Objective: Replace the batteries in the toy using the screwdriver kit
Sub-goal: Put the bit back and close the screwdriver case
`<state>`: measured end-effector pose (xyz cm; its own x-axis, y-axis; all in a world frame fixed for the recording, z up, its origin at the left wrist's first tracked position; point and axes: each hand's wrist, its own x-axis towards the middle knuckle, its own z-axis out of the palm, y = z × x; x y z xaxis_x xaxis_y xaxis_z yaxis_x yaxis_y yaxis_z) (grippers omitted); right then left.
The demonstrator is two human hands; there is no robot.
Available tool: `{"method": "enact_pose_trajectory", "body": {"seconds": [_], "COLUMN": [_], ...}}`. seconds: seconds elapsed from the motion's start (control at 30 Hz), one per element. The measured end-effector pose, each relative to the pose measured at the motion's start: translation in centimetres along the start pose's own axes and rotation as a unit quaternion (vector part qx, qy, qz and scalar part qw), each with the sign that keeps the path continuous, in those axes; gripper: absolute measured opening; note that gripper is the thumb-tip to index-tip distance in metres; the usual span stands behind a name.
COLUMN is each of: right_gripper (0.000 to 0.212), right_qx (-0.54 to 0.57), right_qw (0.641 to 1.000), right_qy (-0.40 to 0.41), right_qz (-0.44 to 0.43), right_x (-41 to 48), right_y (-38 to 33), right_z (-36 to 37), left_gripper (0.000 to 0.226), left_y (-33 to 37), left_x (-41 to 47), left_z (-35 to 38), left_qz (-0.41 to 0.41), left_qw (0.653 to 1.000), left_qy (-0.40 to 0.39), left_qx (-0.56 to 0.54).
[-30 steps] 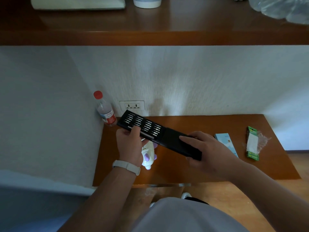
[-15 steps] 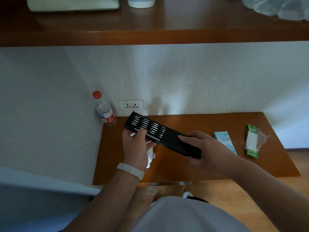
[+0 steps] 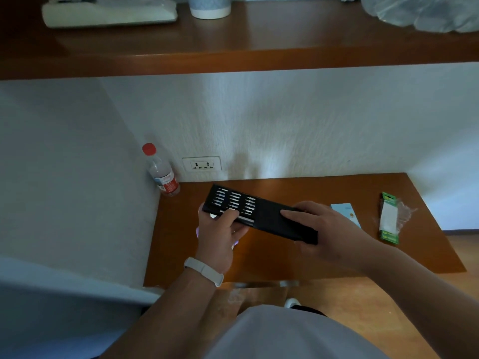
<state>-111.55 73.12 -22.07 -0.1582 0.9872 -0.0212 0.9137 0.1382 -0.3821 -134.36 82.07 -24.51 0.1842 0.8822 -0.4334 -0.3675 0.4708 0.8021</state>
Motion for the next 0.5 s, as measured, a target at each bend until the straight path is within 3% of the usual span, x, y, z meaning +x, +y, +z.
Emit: {"method": "enact_pose_trajectory", "body": {"seconds": [0.2, 0.37, 0.5], "right_gripper": [0.065, 0.07, 0.067], "right_qx": [-0.007, -0.032, 0.041], "right_qw": [1.0, 0.999, 0.998], "right_qy": [0.0, 0.012, 0.034], "right_qz": [-0.015, -0.028, -0.022], "right_x": [-1.0, -1.8, -2.6], "right_y": [1.5, 3.0, 3.8], "right_z": [-1.0, -1.5, -1.9], "left_gripper": [0.039, 0.043, 0.034], "left_y": [0.8, 1.7, 1.7], "left_x": [0.4, 0.5, 0.4], "left_z": [-0.8, -0.6, -0.3], "left_qz": [0.019, 0.018, 0.022], "left_qw": [0.996, 0.981, 0.971], "left_qy": [-0.018, -0.084, -0.091], "left_qx": [0.086, 0.177, 0.219]}}
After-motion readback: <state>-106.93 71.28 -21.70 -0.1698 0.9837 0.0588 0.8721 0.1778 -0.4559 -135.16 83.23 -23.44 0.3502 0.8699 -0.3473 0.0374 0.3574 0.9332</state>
